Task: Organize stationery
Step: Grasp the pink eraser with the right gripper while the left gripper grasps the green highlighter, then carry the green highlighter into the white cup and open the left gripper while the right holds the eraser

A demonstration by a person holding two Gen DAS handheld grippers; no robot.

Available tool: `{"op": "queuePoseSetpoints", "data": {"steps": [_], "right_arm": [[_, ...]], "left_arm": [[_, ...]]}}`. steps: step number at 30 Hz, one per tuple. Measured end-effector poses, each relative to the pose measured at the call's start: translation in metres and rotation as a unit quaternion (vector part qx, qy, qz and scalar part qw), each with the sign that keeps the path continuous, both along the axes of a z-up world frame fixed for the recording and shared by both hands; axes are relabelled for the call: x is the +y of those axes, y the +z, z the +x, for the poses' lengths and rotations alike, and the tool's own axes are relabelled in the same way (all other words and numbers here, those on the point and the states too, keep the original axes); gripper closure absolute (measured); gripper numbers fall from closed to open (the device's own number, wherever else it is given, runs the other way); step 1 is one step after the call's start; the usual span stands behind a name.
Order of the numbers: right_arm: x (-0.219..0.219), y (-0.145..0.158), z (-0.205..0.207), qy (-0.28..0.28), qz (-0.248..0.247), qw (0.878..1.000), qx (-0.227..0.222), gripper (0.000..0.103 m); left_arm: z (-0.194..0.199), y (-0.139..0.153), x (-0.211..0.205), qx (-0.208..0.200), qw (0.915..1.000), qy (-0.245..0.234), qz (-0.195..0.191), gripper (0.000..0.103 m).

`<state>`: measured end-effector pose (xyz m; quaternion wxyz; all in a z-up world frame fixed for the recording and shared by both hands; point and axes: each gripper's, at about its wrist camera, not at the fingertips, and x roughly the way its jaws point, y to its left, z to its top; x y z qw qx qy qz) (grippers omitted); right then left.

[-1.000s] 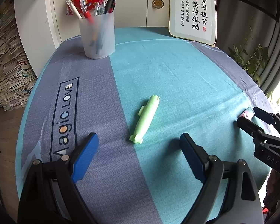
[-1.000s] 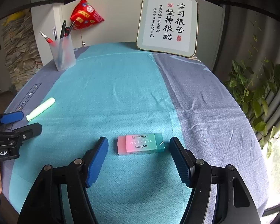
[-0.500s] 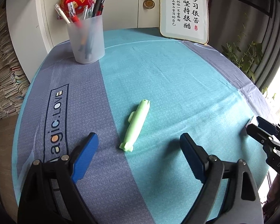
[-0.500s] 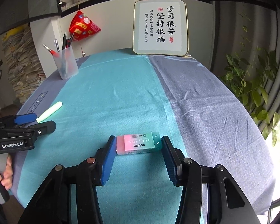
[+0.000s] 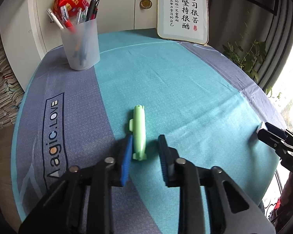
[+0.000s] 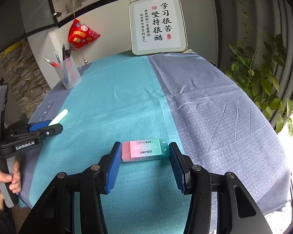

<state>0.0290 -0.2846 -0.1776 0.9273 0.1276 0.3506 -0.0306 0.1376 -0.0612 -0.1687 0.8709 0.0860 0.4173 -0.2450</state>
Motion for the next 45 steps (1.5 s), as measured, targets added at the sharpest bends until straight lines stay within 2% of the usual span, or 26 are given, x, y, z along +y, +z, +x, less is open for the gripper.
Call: {"op": "queuePoseSetpoints", "data": {"steps": [3,9,23,32,39,45], "right_arm": [[0.001,0.001,0.0,0.002,0.005,1.0,0.0,0.053],[0.005,0.011,-0.002,0.006,-0.001,1.0,-0.011,0.053],[0.02,0.042,0.004,0.026,0.002,0.999,-0.045,0.053],[0.042,0.051,0.007,0.05,0.004,0.997,-0.06,0.053],[0.049,0.055,0.007,0.055,0.008,0.996,-0.065,0.053],[0.046,0.058,0.0,0.047,0.009,0.996,-0.071,0.053]], "left_arm": [[-0.003,0.0,0.0,-0.007,0.9999,0.003,0.008,0.092],[-0.01,0.006,-0.003,-0.002,1.0,-0.005,-0.001,0.092],[-0.008,0.062,0.028,-0.054,0.9984,0.016,-0.005,0.092],[0.015,0.108,0.052,-0.073,0.9966,0.026,-0.027,0.092],[0.046,0.135,0.049,-0.084,0.996,0.027,-0.009,0.092],[0.077,0.14,0.041,-0.083,0.9961,0.03,0.002,0.092]]}}
